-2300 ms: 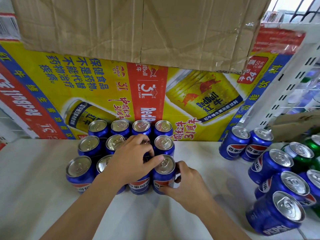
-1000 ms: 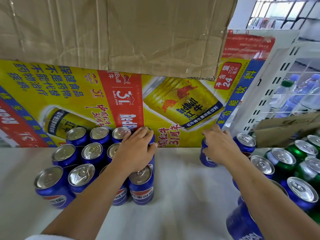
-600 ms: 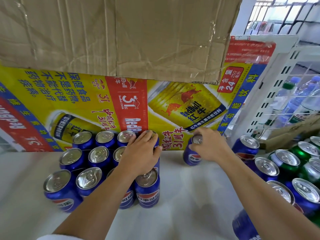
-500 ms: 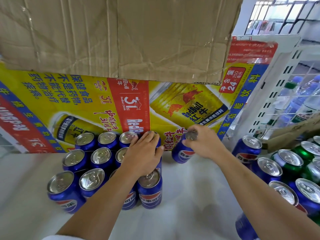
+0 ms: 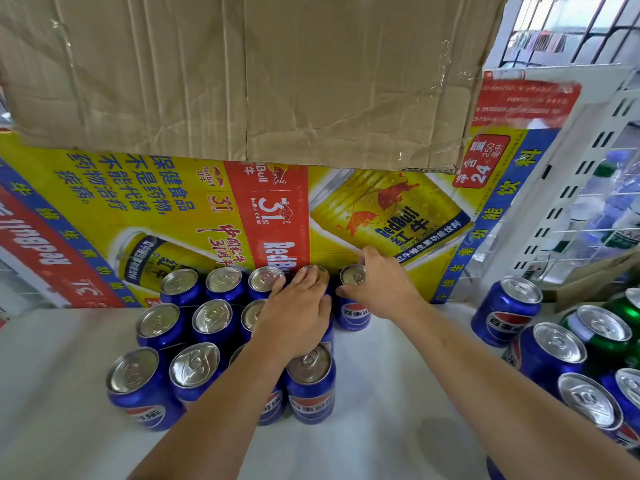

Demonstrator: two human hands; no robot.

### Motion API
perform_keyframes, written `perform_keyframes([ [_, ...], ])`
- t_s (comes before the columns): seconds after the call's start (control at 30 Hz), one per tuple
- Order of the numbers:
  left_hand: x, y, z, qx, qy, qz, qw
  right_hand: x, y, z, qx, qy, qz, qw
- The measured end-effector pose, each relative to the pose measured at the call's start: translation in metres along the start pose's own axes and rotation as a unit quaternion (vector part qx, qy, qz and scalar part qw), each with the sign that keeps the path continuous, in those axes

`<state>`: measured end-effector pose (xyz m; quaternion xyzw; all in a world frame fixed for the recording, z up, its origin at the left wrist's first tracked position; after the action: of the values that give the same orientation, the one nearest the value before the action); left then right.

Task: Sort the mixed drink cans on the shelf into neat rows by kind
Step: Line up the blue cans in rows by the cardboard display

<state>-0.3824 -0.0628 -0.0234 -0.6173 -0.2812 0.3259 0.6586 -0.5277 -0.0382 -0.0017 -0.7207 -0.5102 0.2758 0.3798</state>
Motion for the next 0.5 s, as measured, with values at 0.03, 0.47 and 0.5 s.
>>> perform_keyframes([
  [0.03, 0.0, 0.001, 0.0, 0.002, -0.002, -0.001, 1.0, 0.001, 0.0, 0.002, -0.01, 0.004, 0.015, 1.0],
  [0.47, -0.003, 0.004, -0.003, 0.017, -0.017, -0.017, 1.0, 0.002, 0.001, 0.018, -0.013, -0.032, -0.03, 0.999],
  [0.5, -0.003, 0.004, -0.003, 0.02, -0.019, -0.017, 0.999, 0.005, -0.002, 0.021, -0.011, -0.04, -0.035, 0.999],
])
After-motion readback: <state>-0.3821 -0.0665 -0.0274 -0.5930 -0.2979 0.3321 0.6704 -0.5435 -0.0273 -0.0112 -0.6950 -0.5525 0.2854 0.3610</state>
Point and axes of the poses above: each hand's wrist, its own x-axis away from the middle knuckle, its own y-axis out of the palm, z = x × y, the point moved 4 cm from there along -x, towards the middle knuckle, and after that the axes turned 6 degrees about -x, right-handed, at the moved point
